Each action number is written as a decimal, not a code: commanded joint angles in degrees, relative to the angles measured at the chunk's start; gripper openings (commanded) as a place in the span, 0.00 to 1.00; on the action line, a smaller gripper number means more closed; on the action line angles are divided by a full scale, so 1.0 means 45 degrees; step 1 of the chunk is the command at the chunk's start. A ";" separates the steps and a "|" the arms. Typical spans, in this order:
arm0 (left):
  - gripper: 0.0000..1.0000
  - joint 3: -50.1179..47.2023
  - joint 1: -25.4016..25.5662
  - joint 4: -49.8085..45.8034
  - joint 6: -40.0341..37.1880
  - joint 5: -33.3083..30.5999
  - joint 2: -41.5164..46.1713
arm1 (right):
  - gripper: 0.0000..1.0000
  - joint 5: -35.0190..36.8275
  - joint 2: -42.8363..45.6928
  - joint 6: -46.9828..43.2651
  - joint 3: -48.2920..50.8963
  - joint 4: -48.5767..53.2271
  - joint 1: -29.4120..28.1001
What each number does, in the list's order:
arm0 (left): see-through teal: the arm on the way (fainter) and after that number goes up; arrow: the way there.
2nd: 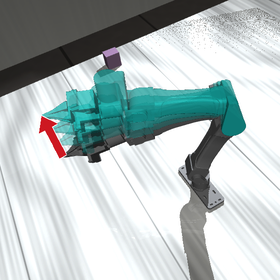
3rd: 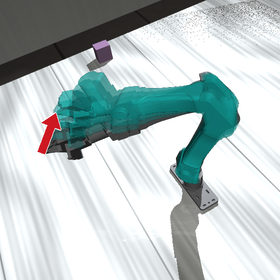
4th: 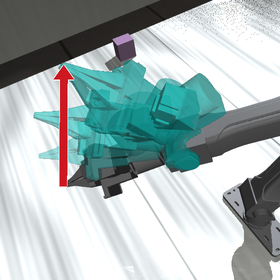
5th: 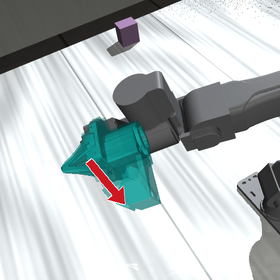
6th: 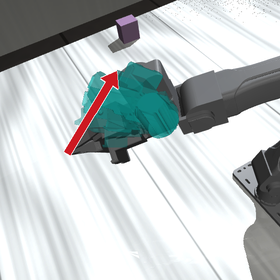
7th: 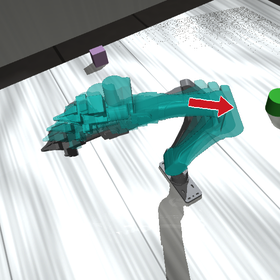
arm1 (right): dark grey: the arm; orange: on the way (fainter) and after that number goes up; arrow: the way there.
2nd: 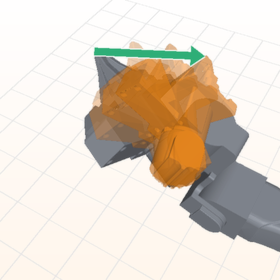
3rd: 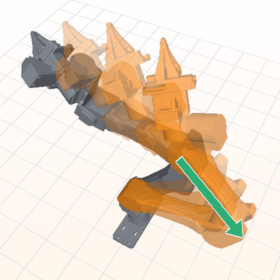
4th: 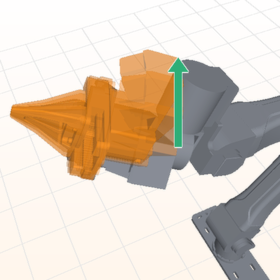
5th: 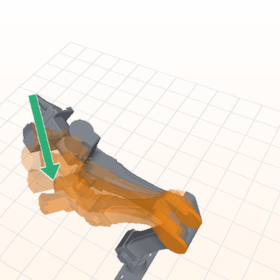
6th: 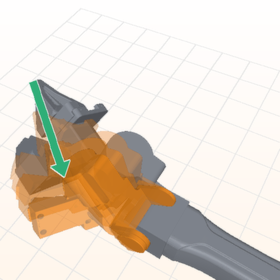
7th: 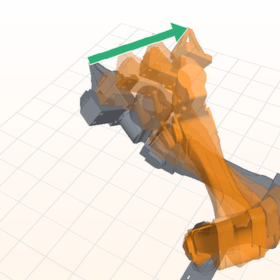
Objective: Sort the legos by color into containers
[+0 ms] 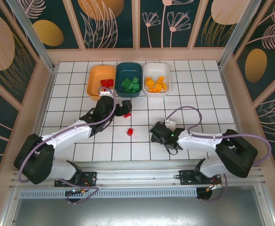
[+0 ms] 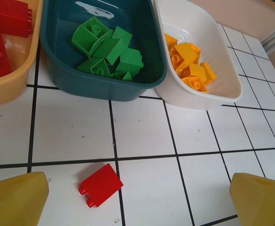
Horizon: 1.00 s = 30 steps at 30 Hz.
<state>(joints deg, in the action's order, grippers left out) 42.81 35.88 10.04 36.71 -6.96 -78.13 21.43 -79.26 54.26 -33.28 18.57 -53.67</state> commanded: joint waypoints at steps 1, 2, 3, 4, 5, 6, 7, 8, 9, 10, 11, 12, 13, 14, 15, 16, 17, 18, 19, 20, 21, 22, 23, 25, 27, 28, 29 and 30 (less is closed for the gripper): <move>0.99 0.0000 -0.0063 -0.0077 -0.0051 -0.0304 0.0328 | 0.90 0.0370 -0.0369 -0.0351 -0.0300 -0.0222 0.0022; 0.99 -0.0019 -0.0053 -0.0064 -0.0052 -0.0323 0.0359 | 0.89 0.0375 -0.0458 -0.0410 -0.0317 -0.0317 0.0032; 0.99 -0.0029 -0.0053 -0.0074 -0.0037 -0.0343 0.0372 | 0.88 0.0394 -0.0500 -0.0497 -0.0355 -0.0401 0.0032; 0.98 -0.0022 -0.0061 -0.0104 -0.0042 -0.0348 0.0355 | 0.86 0.0430 -0.0576 -0.0595 -0.0393 -0.0473 0.0032; 0.98 -0.0019 -0.0051 -0.0121 -0.0051 -0.0366 0.0360 | 0.83 0.0531 -0.0658 -0.0672 -0.0456 -0.0524 0.0032; 0.99 -0.0023 -0.0052 -0.0132 -0.0034 -0.0385 0.0341 | 0.80 0.0603 -0.0719 -0.0754 -0.0527 -0.0524 0.0032; 0.98 -0.0040 -0.0052 -0.0152 -0.0052 -0.0401 0.0331 | 0.76 0.0652 -0.0810 -0.0834 -0.0606 -0.0527 0.0017; 0.99 -0.0040 -0.0061 -0.0161 -0.0052 -0.0431 0.0351 | 0.71 0.0671 -0.0886 -0.0918 -0.0678 -0.0527 -0.0006; 0.99 -0.0058 -0.0061 -0.0180 -0.0052 -0.0457 0.0350 | 0.65 0.0699 -0.0901 -0.0938 -0.0752 -0.0484 -0.0045; 0.98 -0.0072 -0.0051 -0.0211 -0.0067 -0.0509 0.0379 | 0.62 0.0809 -0.0860 -0.0926 -0.0868 -0.0355 -0.0193; 0.99 -0.0052 -0.0056 -0.0272 -0.0083 -0.0618 0.0391 | 0.61 0.0920 -0.0733 -0.0891 -0.0986 -0.0159 -0.0377; 0.99 -0.0045 -0.0050 -0.0344 -0.0079 -0.0721 0.0415 | 0.60 0.0999 -0.0581 -0.0840 -0.1098 -0.0026 -0.0568; 0.99 -0.0087 -0.0082 -0.0361 -0.0075 -0.0821 0.0442 | 0.59 0.1046 -0.0379 -0.0826 -0.1272 0.0161 -0.0785; 0.99 -0.0108 -0.0082 -0.0381 -0.0075 -0.0920 0.0478 | 0.59 0.1107 -0.0132 -0.0820 -0.1451 0.0332 -0.0977; 0.99 -0.0117 -0.0085 -0.0377 -0.0057 -0.0998 0.0495 | 0.59 0.1097 0.0067 -0.0839 -0.1625 0.0455 -0.1128; 0.98 -0.0145 -0.0120 -0.0377 -0.0037 -0.1062 0.0506 | 0.58 0.1058 0.0267 -0.0880 -0.1807 0.0572 -0.1252; 0.99 -0.0183 -0.0141 -0.0456 0.0045 -0.1217 0.0525 | 0.58 0.0986 0.0422 -0.0969 -0.2019 0.0653 -0.1368; 0.98 -0.0177 -0.0175 -0.0555 0.0151 -0.1421 0.0564 | 0.58 0.0929 0.0516 -0.1126 -0.2222 0.0643 -0.1440; 0.99 -0.0201 -0.0235 -0.0671 0.0261 -0.1702 0.0612 | 0.58 0.0869 0.0566 -0.1397 -0.2518 0.0591 -0.1471; 0.99 -0.0303 -0.0344 -0.0770 0.0459 -0.1955 0.0698 | 0.58 0.0880 0.0521 -0.1788 -0.2860 0.0524 -0.1458; 0.99 -0.0401 -0.0504 -0.0845 0.0637 -0.2106 0.0759 | 0.58 0.0987 0.0427 -0.2167 -0.3199 0.0440 -0.1394; 0.99 -0.0562 -0.0701 -0.0885 0.0852 -0.2134 0.0849 | 0.58 0.1042 0.0236 -0.2684 -0.3586 0.0211 -0.1233; 0.98 -0.0737 -0.0926 -0.0877 0.1028 -0.2135 0.0929 | 0.58 0.0947 0.0034 -0.3295 -0.3932 -0.0209 -0.0959; 0.99 -0.1103 -0.1395 -0.0890 0.1430 -0.2046 0.1050 | 0.58 0.0412 -0.0448 -0.4347 -0.4548 -0.1190 -0.0244; 0.99 -0.1463 -0.1915 -0.1025 0.1838 -0.1810 0.1127 | 0.58 -0.0326 -0.1196 -0.5456 -0.5237 -0.2197 0.0551; 0.99 -0.1680 -0.2192 -0.1078 0.2064 -0.1727 0.1209 | 0.58 -0.0667 -0.1729 -0.5984 -0.5755 -0.2601 0.0927; 0.99 -0.1915 -0.2412 -0.1135 0.2291 -0.1662 0.1308 | 0.58 -0.1053 -0.2368 -0.6520 -0.6357 -0.2888 0.1261; 0.99 -0.2122 -0.2628 -0.1148 0.2421 -0.1515 0.1390 | 0.58 -0.1274 -0.2951 -0.6916 -0.6958 -0.3014 0.1545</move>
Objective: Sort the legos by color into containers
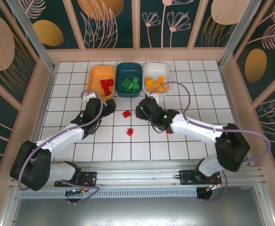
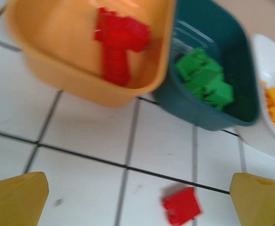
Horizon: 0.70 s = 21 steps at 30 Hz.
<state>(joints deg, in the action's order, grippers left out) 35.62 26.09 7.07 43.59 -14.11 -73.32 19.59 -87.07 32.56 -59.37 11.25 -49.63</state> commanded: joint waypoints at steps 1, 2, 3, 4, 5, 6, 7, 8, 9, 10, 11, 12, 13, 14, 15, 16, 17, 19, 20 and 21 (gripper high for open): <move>0.98 -0.0744 -0.0636 -0.0454 0.0917 0.0318 0.0403 | 0.58 -0.0863 -0.1948 -0.2430 -0.1891 -0.1439 0.0979; 0.99 -0.0873 -0.0716 -0.0451 0.0886 0.0553 0.0433 | 0.58 -0.1021 -0.2643 -0.2820 -0.2526 -0.1569 0.1262; 0.99 -0.0921 -0.0738 -0.0503 0.0800 0.0704 0.0435 | 0.58 -0.1272 -0.3266 -0.3076 -0.3158 -0.1605 0.1543; 0.99 -0.0959 -0.0735 -0.0553 0.0711 0.0995 0.0397 | 0.58 -0.1500 -0.3999 -0.3268 -0.3903 -0.1531 0.1821; 0.99 -0.1046 -0.0738 -0.0527 0.0533 0.1321 0.0363 | 0.58 -0.1605 -0.4752 -0.3414 -0.4639 -0.1353 0.2021; 0.98 -0.1121 -0.0737 -0.0498 0.0389 0.1640 0.0337 | 0.59 -0.1643 -0.5369 -0.3511 -0.5315 -0.1196 0.2171; 0.98 -0.1204 -0.0733 -0.0514 0.0261 0.1927 0.0317 | 0.59 -0.1755 -0.6075 -0.3645 -0.6012 -0.1024 0.2335; 0.98 -0.1318 -0.0729 -0.0488 0.0077 0.2197 0.0346 | 0.59 -0.1830 -0.6731 -0.3744 -0.6715 -0.0819 0.2481; 0.97 -0.1397 -0.0721 -0.0492 -0.0063 0.2480 0.0389 | 0.59 -0.1918 -0.7339 -0.3862 -0.7360 -0.0639 0.2577; 0.96 -0.1471 -0.0719 -0.0567 -0.0147 0.2709 0.0461 | 0.60 -0.2001 -0.7995 -0.3997 -0.8137 -0.0309 0.2655; 0.95 -0.1525 -0.0709 -0.0603 -0.0213 0.3055 0.0511 | 0.60 -0.1872 -0.8644 -0.4155 -0.8915 -0.0060 0.2669; 0.95 -0.1511 -0.0653 -0.0688 -0.0314 0.3363 0.0516 | 0.60 -0.1728 -0.9193 -0.4338 -0.9625 0.0159 0.2674; 0.94 -0.1443 -0.0517 -0.0863 -0.0390 0.3548 0.0492 | 0.60 -0.1522 -0.9720 -0.4537 -1.0419 0.0431 0.2626; 0.94 -0.1341 -0.0362 -0.1060 -0.0493 0.3588 0.0492 | 0.61 -0.1328 -1.0218 -0.4681 -1.1114 0.0668 0.2610; 0.94 -0.1249 -0.0237 -0.1208 -0.0572 0.3589 0.0461 | 0.61 -0.1283 -1.0588 -0.4775 -1.1756 0.0943 0.2610; 0.94 -0.1134 -0.0115 -0.1376 -0.0624 0.3632 0.0439 | 0.62 -0.1277 -1.0906 -0.4847 -1.2265 0.1150 0.2611; 0.94 -0.1016 -0.0025 -0.1498 -0.0659 0.3718 0.0434 | 0.65 -0.1168 -1.1153 -0.4890 -1.2643 0.1284 0.2625; 0.95 -0.0742 0.0204 -0.1655 -0.0718 0.3814 0.0414 | 0.73 -0.1041 -1.1428 -0.4926 -1.3188 0.1599 0.2631; 0.96 -0.0601 0.0360 -0.1772 -0.0786 0.3748 0.0395 | 0.76 -0.0935 -1.1435 -0.4954 -1.3325 0.1722 0.2640; 0.96 -0.0416 0.0541 -0.1858 -0.0851 0.3636 0.0330 | 0.78 -0.0830 -1.1325 -0.4966 -1.3284 0.1706 0.2630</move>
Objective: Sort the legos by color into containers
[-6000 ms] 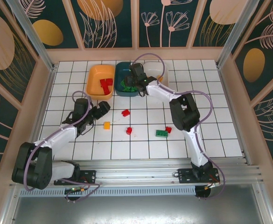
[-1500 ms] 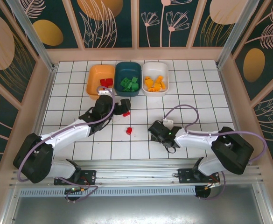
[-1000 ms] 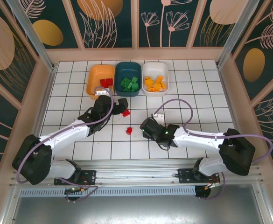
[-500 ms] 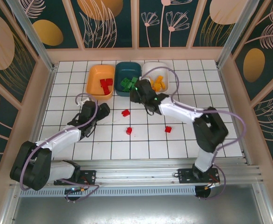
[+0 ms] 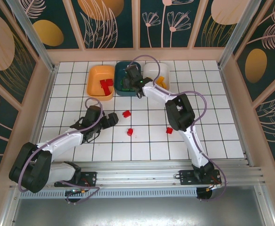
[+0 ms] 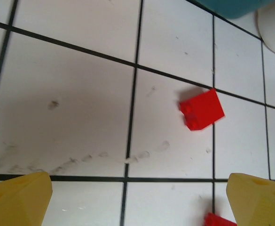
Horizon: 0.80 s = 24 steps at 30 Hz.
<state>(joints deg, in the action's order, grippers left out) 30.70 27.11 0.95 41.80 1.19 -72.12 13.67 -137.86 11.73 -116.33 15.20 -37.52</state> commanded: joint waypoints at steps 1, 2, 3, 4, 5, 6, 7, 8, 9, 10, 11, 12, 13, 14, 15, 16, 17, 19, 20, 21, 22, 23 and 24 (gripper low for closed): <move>0.97 0.0877 0.0483 -0.0693 -0.0525 0.0017 -0.0036 | 0.79 0.0532 0.0145 -0.0338 -0.0499 0.0782 -0.0087; 0.97 0.1109 0.0627 -0.0890 -0.0606 -0.0190 -0.0185 | 0.79 0.0503 0.0399 -0.0340 -0.0298 0.0718 -0.0081; 0.97 0.1291 0.0756 -0.1000 -0.0651 -0.0261 -0.0312 | 0.80 0.0547 0.0671 -0.0374 -0.0037 0.0582 -0.0100; 0.97 0.1448 0.0855 -0.1077 -0.0762 -0.0299 -0.0453 | 0.81 0.0645 0.1037 -0.0417 0.0343 0.0384 -0.0129; 0.97 0.1618 0.0998 -0.1152 -0.0841 -0.0321 -0.0648 | 0.81 0.0699 0.1405 -0.0418 0.0698 0.0229 -0.0134; 0.97 0.1750 0.1118 -0.1247 -0.0926 -0.0373 -0.0802 | 0.81 0.0710 0.1753 -0.0413 0.1079 0.0064 -0.0137; 0.96 0.1926 0.1271 -0.1362 -0.1050 -0.0420 -0.1004 | 0.82 0.0696 0.2249 -0.0372 0.1629 -0.0197 -0.0139; 0.95 0.2096 0.1457 -0.1512 -0.1241 -0.0484 -0.1209 | 0.81 0.0699 0.2827 -0.0321 0.2229 -0.0520 -0.0139; 0.94 0.2268 0.1644 -0.1670 -0.1390 -0.0568 -0.1407 | 0.82 0.0707 0.3327 -0.0285 0.2867 -0.0842 -0.0124; 0.93 0.2458 0.1923 -0.1844 -0.1599 -0.0677 -0.1621 | 0.82 0.0727 0.4017 -0.0218 0.3636 -0.1221 -0.0103; 0.92 0.2634 0.2217 -0.2006 -0.1841 -0.0764 -0.1853 | 0.82 0.0787 0.4698 -0.0135 0.4392 -0.1577 -0.0072; 0.91 0.2780 0.2500 -0.2159 -0.2023 -0.0816 -0.2043 | 0.81 0.0824 0.5288 -0.0044 0.5142 -0.1859 -0.0028; 0.90 0.2943 0.2879 -0.2325 -0.2232 -0.0890 -0.2287 | 0.82 0.0849 0.6005 0.0074 0.5995 -0.2227 0.0064; 0.89 0.3095 0.3242 -0.2486 -0.2430 -0.0962 -0.2483 | 0.82 0.0848 0.6676 0.0261 0.6840 -0.2483 0.0214; 0.88 0.3187 0.3586 -0.2623 -0.2595 -0.1082 -0.2617 | 0.82 0.0777 0.7156 0.0464 0.7575 -0.2674 0.0386; 0.87 0.3271 0.3938 -0.2758 -0.2752 -0.1208 -0.2834 | 0.82 0.0570 0.7825 0.0686 0.8377 -0.2858 0.0640; 0.86 0.3345 0.4242 -0.2844 -0.2851 -0.1329 -0.3026 | 0.81 0.0275 0.8446 0.0945 0.9096 -0.3027 0.0928; 0.84 0.3423 0.4630 -0.2848 -0.2979 -0.1378 -0.3447 | 0.81 -0.0202 0.9531 0.1308 1.0413 -0.3365 0.1290; 0.82 0.3493 0.4770 -0.2848 -0.3065 -0.1443 -0.3746 | 0.81 -0.0342 1.0064 0.1459 1.1083 -0.3468 0.1604; 0.81 0.3558 0.4887 -0.2882 -0.3094 -0.1563 -0.3995 | 0.81 -0.0400 1.0449 0.1580 1.1486 -0.3524 0.1866; 0.79 0.3660 0.4983 -0.2921 -0.3107 -0.1764 -0.4295 | 0.81 -0.0402 1.0860 0.1645 1.2078 -0.3553 0.2040; 0.76 0.3740 0.5032 -0.2945 -0.3099 -0.1920 -0.4615 | 0.81 -0.0383 1.1254 0.1708 1.2492 -0.3577 0.2197; 0.74 0.3816 0.5057 -0.2930 -0.3098 -0.1995 -0.4834 | 0.80 -0.0363 1.1572 0.1729 1.2867 -0.3598 0.2321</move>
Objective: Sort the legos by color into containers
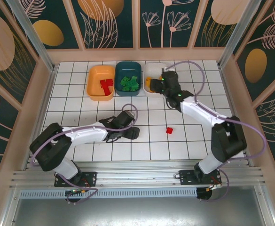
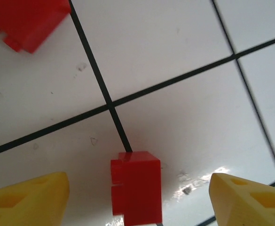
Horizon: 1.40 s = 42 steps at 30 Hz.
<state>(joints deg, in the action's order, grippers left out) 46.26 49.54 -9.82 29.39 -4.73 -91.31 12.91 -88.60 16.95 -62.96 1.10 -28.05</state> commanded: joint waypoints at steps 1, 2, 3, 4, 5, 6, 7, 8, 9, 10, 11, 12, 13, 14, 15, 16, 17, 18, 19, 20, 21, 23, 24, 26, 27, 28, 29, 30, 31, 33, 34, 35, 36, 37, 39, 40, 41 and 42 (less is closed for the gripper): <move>0.72 0.0402 0.0100 -0.0513 -0.0334 -0.0769 -0.0775 | 0.80 -0.0172 0.1014 0.0598 0.1436 -0.0479 0.0347; 0.70 0.0458 0.0089 -0.0465 -0.0310 -0.0889 -0.0940 | 0.78 -0.0225 0.1378 0.0599 0.1797 -0.0503 0.0478; 0.66 0.0460 0.0096 -0.0389 -0.0299 -0.0966 -0.1023 | 0.77 -0.0287 0.1623 0.0599 0.2076 -0.0499 0.0578; 0.59 0.0515 0.0095 -0.0352 -0.0272 -0.0993 -0.1104 | 0.75 -0.0323 0.1915 0.0574 0.2373 -0.0504 0.0646; 0.53 0.0583 0.0091 -0.0285 -0.0266 -0.0981 -0.1154 | 0.74 -0.0328 0.2144 0.0552 0.2616 -0.0490 0.0714; 0.50 0.0580 0.0101 -0.0221 -0.0251 -0.0992 -0.1173 | 0.74 -0.0329 0.2315 0.0550 0.2823 -0.0524 0.0743; 0.45 0.0616 0.0088 -0.0149 -0.0224 -0.1006 -0.1174 | 0.73 -0.0319 0.2457 0.0550 0.3035 -0.0555 0.0778; 0.40 0.0675 0.0093 -0.0122 -0.0222 -0.0982 -0.1173 | 0.72 -0.0287 0.2565 0.0550 0.3284 -0.0613 0.0811; 0.34 0.0742 0.0092 -0.0121 -0.0212 -0.0960 -0.1171 | 0.72 -0.0252 0.2612 0.0586 0.3475 -0.0678 0.0827; 0.29 0.0804 0.0094 -0.0112 -0.0193 -0.0888 -0.1154 | 0.71 -0.0198 0.2652 0.0625 0.3657 -0.0766 0.0850; 0.26 0.0843 0.0090 -0.0118 -0.0192 -0.0830 -0.1121 | 0.71 -0.0164 0.2675 0.0645 0.3814 -0.0877 0.0879; 0.23 0.0904 0.0092 -0.0172 -0.0183 -0.0823 -0.1065 | 0.71 -0.0113 0.2677 0.0684 0.4008 -0.0996 0.0921; 0.21 0.1011 0.0096 -0.0306 -0.0185 -0.0867 -0.1005 | 0.71 -0.0113 0.2694 0.0742 0.4157 -0.1090 0.0959; 0.19 0.1103 0.0094 -0.0439 -0.0202 -0.0952 -0.0927 | 0.70 -0.0146 0.2696 0.0764 0.4267 -0.1199 0.0982; 0.18 0.1225 0.0089 -0.0580 -0.0197 -0.1102 -0.0804 | 0.70 -0.0153 0.2713 0.0803 0.4419 -0.1366 0.1018; 0.16 0.1352 0.0082 -0.0727 -0.0250 -0.1318 -0.0659 | 0.70 -0.0153 0.2716 0.0876 0.4526 -0.1469 0.1034; 0.16 0.1449 0.0085 -0.0844 -0.0340 -0.1547 -0.0515 | 0.70 -0.0153 0.2716 0.0900 0.4626 -0.1593 0.1039; 0.15 0.1705 0.0024 -0.1065 -0.0430 -0.1941 -0.0374 | 0.70 -0.0137 0.2728 0.0959 0.4787 -0.1831 0.1051; 0.13 0.2004 -0.0164 -0.1380 -0.0485 -0.2236 -0.0283 | 0.69 -0.0144 0.2706 0.1006 0.4933 -0.2021 0.1072; 0.11 0.2414 -0.0441 -0.1611 -0.0550 -0.2325 -0.0214 | 0.69 -0.0186 0.2687 0.1017 0.5051 -0.2178 0.1079; 0.10 0.2824 -0.0865 -0.1767 -0.0637 -0.2253 -0.0122 | 0.68 -0.0256 0.2667 0.1000 0.5198 -0.2405 0.1090; 0.10 0.3244 -0.1914 -0.1695 -0.0779 -0.1819 0.0134 | 0.68 -0.0501 0.2602 0.1066 0.5442 -0.2726 0.1118; 0.10 0.3470 -0.2500 -0.1631 -0.0832 -0.1612 0.0244 | 0.68 -0.0686 0.2564 0.1111 0.5527 -0.2842 0.1144; 0.10 0.3959 -0.3692 -0.1581 -0.0833 -0.1307 0.0307 | 0.67 -0.0858 0.2559 0.1210 0.5647 -0.3039 0.1161; 0.10 0.4190 -0.4360 -0.1506 -0.0646 -0.1066 0.0281 | 0.67 -0.0977 0.2560 0.1264 0.5704 -0.3139 0.1187; 0.10 0.4315 -0.5162 -0.1321 -0.0359 -0.0834 0.0243 | 0.67 -0.1035 0.2569 0.1306 0.5744 -0.3230 0.1178; 0.11 0.4365 -0.5772 -0.1118 0.0023 -0.0665 0.0189 | 0.67 -0.1080 0.2542 0.1321 0.5782 -0.3285 0.1176; 0.11 0.4430 -0.6414 -0.0802 0.0343 -0.0329 0.0049 | 0.67 -0.1128 0.2525 0.1350 0.5850 -0.3387 0.1190; 0.11 0.4581 -0.6950 -0.0609 0.0602 -0.0165 -0.0178 | 0.67 -0.1155 0.2501 0.1379 0.5881 -0.3404 0.1200; 0.12 0.4996 -0.7767 -0.0392 0.0856 -0.0025 -0.0843 | 0.67 -0.1259 0.2428 0.1407 0.5910 -0.3429 0.1200; 0.12 0.5296 -0.8093 -0.0357 0.0942 0.0117 -0.1288 | 0.67 -0.1312 0.2423 0.1428 0.5924 -0.3448 0.1199; 0.12 0.5597 -0.8404 -0.0375 0.1006 0.0396 -0.1785 | 0.66 -0.1358 0.2394 0.1445 0.5924 -0.3465 0.1197; 0.11 0.5935 -0.8668 -0.0361 0.1061 0.0742 -0.2311 | 0.66 -0.1416 0.2403 0.1465 0.5939 -0.3487 0.1191; 0.11 0.6241 -0.8917 -0.0338 0.1115 0.0940 -0.2784 | 0.66 -0.1480 0.2403 0.1468 0.5944 -0.3502 0.1189; 0.11 0.6746 -0.9163 -0.0334 0.1126 0.1084 -0.3527 | 0.66 -0.1506 0.2422 0.1486 0.5944 -0.3458 0.1181; 0.11 0.7023 -0.9265 -0.0359 0.1099 0.1136 -0.3871 | 0.66 -0.1520 0.2442 0.1490 0.5944 -0.3448 0.1184; 0.12 0.7257 -0.9322 -0.0401 0.1087 0.1182 -0.4174 | 0.66 -0.1520 0.2479 0.1490 0.5969 -0.3448 0.1189; 0.13 0.7515 -0.9377 -0.0533 0.1087 0.1254 -0.4440 | 0.67 -0.1556 0.2502 0.1510 0.5982 -0.3467 0.1180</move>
<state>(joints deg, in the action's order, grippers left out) 76.86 7.81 -11.73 33.28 -1.85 -109.21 6.28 -77.41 22.92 -36.84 -11.94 -23.00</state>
